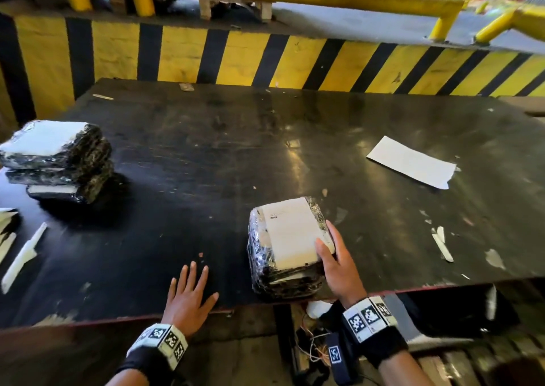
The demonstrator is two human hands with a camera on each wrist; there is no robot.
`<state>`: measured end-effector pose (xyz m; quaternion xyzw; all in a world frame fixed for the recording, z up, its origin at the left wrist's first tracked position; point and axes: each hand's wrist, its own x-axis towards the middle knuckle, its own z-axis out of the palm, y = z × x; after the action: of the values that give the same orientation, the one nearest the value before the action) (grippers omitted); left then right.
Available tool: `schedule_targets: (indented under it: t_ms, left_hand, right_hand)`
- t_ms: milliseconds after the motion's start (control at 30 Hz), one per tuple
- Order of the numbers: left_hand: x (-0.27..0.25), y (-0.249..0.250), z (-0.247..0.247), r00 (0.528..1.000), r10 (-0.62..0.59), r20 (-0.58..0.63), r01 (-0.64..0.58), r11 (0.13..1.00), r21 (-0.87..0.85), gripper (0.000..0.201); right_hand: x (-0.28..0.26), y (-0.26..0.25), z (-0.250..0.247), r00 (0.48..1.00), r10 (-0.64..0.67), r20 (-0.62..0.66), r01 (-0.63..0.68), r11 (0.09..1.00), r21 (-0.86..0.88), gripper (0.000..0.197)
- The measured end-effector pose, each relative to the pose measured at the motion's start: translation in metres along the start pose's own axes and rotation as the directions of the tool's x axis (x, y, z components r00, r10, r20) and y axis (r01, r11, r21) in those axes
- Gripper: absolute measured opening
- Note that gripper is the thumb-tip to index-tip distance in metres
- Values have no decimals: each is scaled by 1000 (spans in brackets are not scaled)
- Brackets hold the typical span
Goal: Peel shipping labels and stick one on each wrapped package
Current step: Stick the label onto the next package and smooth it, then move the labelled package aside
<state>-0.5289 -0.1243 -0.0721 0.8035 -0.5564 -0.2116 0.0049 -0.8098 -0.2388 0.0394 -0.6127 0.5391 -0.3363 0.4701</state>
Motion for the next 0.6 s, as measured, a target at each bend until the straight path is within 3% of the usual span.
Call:
schedule_targets:
  t_ms: [233, 400, 500, 600]
  left_hand:
    - [-3, -1, 0, 1000, 2, -5, -2, 1000, -11, 72]
    - [-2, -3, -2, 1000, 26, -5, -26, 999, -37, 72]
    - [-4, -5, -7, 999, 41, -1, -41, 996, -81, 70]
    - [-6, -15, -19, 998, 49, -43, -56, 982, -181, 64]
  right_hand:
    - [-12, 12, 10, 993, -75, -96, 58, 984, -170, 69]
    - [-9, 12, 0, 990, -80, -118, 23, 908, -419, 75]
    - [-9, 3, 2, 970, -198, -144, 79, 810, -581, 78]
    - [-11, -27, 26, 920, -375, -115, 229, 751, -619, 71]
